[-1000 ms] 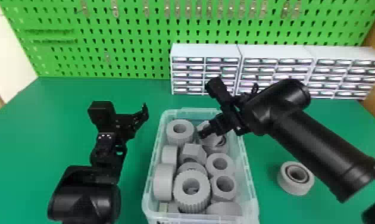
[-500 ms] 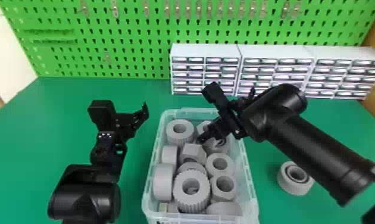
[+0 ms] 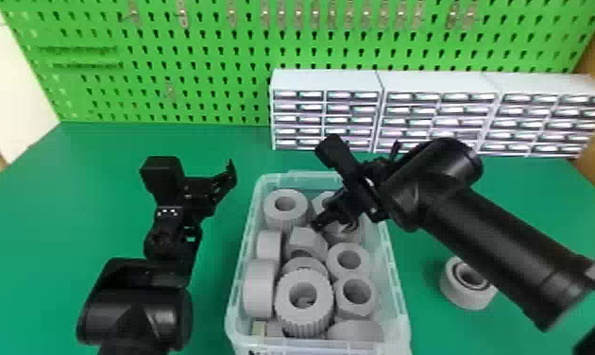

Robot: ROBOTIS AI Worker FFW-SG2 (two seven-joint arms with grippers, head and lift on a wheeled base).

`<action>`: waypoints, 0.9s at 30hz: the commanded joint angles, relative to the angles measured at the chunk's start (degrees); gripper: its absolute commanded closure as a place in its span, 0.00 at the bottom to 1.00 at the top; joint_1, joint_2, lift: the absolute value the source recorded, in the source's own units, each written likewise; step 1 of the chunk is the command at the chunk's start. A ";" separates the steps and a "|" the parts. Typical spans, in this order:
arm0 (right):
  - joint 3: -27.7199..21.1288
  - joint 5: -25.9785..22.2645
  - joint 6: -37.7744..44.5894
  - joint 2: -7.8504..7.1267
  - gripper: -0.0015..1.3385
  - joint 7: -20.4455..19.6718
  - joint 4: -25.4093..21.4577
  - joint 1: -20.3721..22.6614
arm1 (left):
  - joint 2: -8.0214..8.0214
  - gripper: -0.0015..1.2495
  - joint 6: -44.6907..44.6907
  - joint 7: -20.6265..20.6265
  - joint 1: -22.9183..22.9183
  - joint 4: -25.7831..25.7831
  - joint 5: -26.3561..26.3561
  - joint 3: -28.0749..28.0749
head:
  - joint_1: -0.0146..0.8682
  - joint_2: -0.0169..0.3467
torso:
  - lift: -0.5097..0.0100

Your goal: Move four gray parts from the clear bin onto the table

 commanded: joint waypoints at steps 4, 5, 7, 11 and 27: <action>0.81 0.38 -1.22 -0.04 0.16 0.17 0.73 0.00 | -0.06 0.08 0.00 0.00 -0.24 0.10 0.00 -0.12 | 0.80 0.24 | 0.88; 0.81 0.38 -1.31 -0.04 0.16 0.17 0.82 0.00 | -0.06 0.08 0.00 0.00 -0.24 0.18 0.00 -0.03 | 0.80 0.24 | 0.88; 0.81 0.38 -1.48 -0.04 0.16 0.17 1.00 0.00 | 0.03 0.08 0.00 0.00 -0.33 0.18 0.00 -0.12 | 0.80 0.24 | 0.88; 1.07 0.38 -1.57 -0.04 0.16 0.25 1.17 0.09 | 0.03 0.08 0.00 0.00 -0.42 0.27 0.09 -0.21 | 0.80 0.24 | 0.88; 1.42 0.21 -1.31 -0.13 0.29 0.25 1.52 0.35 | -0.06 0.08 -0.09 0.00 -0.42 0.27 0.18 -0.21 | 0.80 0.24 | 0.88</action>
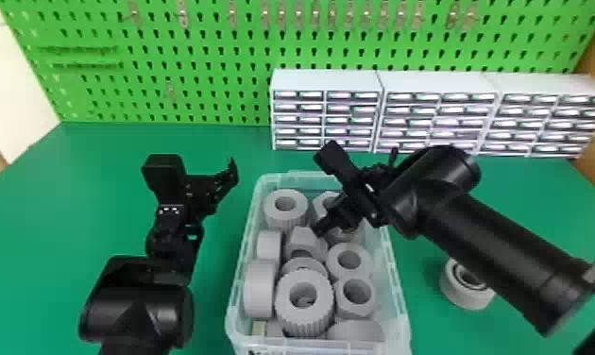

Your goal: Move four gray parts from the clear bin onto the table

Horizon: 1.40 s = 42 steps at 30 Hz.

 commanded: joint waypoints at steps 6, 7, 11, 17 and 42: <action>-0.26 -0.42 2.08 0.08 0.55 0.00 0.10 0.09 | 0.01 0.08 -0.09 0.00 0.09 0.08 0.09 0.08 | 0.80 0.24 | 0.88; -0.34 -0.42 2.34 0.08 0.58 0.00 0.19 0.00 | 0.01 0.08 -0.18 0.00 0.09 0.08 0.09 0.08 | 0.80 0.24 | 0.88; -0.61 -0.42 2.96 0.08 0.67 0.00 0.19 -0.17 | 0.01 0.08 -0.18 0.00 0.09 0.08 0.09 0.08 | 0.80 0.24 | 0.88; -0.87 -0.51 3.66 0.08 0.77 0.00 0.19 -0.09 | 0.01 0.08 -0.18 0.00 0.00 0.08 0.09 0.00 | 0.80 0.24 | 0.88; -4.03 0.81 6.65 0.16 0.77 -0.09 -2.89 -0.17 | 0.01 0.08 -0.36 0.00 0.26 0.08 0.18 0.08 | 0.80 0.24 | 0.88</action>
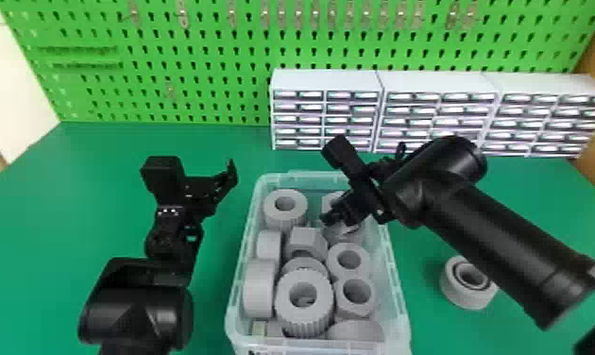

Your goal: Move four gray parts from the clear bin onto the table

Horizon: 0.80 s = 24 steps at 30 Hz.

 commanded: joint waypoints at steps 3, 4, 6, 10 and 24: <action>-0.28 1.07 0.87 0.12 0.77 0.00 -2.80 -0.04 | 0.00 0.08 0.00 0.00 -0.08 0.00 0.01 -0.08 | 0.80 0.24 | 0.88; -0.28 1.07 1.05 0.12 0.77 0.00 -3.15 -0.12 | 0.00 0.08 0.00 0.00 -0.08 0.00 0.01 -0.08 | 0.80 0.24 | 0.88; -0.28 1.07 1.05 0.12 0.77 0.00 -4.12 -0.12 | 0.00 0.08 0.00 0.00 -0.08 0.00 0.01 -0.08 | 0.80 0.24 | 0.88; -0.28 1.15 1.66 0.04 0.77 0.00 -5.88 -0.12 | 0.00 0.08 0.00 0.00 0.01 0.09 0.01 0.01 | 0.80 0.24 | 0.88; -3.44 1.86 4.82 -0.23 0.77 0.00 -12.82 0.23 | 0.09 0.08 -0.09 0.00 0.45 0.26 -0.16 0.71 | 0.80 0.24 | 0.88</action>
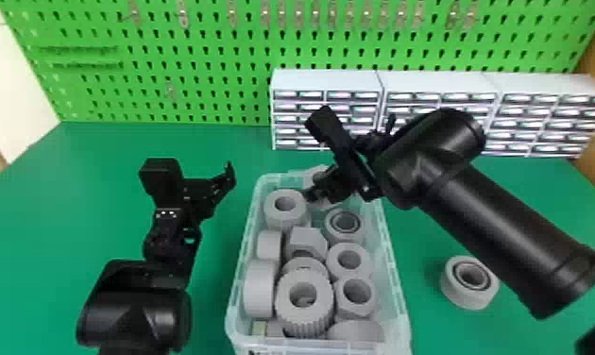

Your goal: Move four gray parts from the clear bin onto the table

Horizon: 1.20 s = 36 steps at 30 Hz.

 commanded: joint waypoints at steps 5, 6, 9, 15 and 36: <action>-2.37 1.54 2.24 -0.17 0.77 0.00 -3.09 0.28 | 0.09 0.08 -0.39 0.00 0.56 0.01 0.06 0.72 | 0.80 0.24 | 0.88; -2.81 1.80 2.41 -0.26 0.77 0.00 -3.44 0.37 | 0.09 0.08 -0.48 0.00 0.65 0.01 0.06 0.81 | 0.80 0.24 | 0.88; -4.31 2.24 2.50 -0.35 0.77 0.00 -4.23 0.72 | 0.18 0.08 -0.48 0.00 0.73 0.01 0.06 1.07 | 0.80 0.24 | 0.88; -7.12 3.21 2.76 -0.44 0.77 0.00 -6.17 1.51 | 0.26 0.08 -0.48 0.00 0.73 -0.08 0.15 0.90 | 0.80 0.24 | 0.88; -20.30 2.68 3.91 -0.35 0.77 -3.95 -10.65 5.99 | 0.35 0.08 -0.48 0.00 1.08 0.01 0.15 0.64 | 0.80 0.24 | 0.88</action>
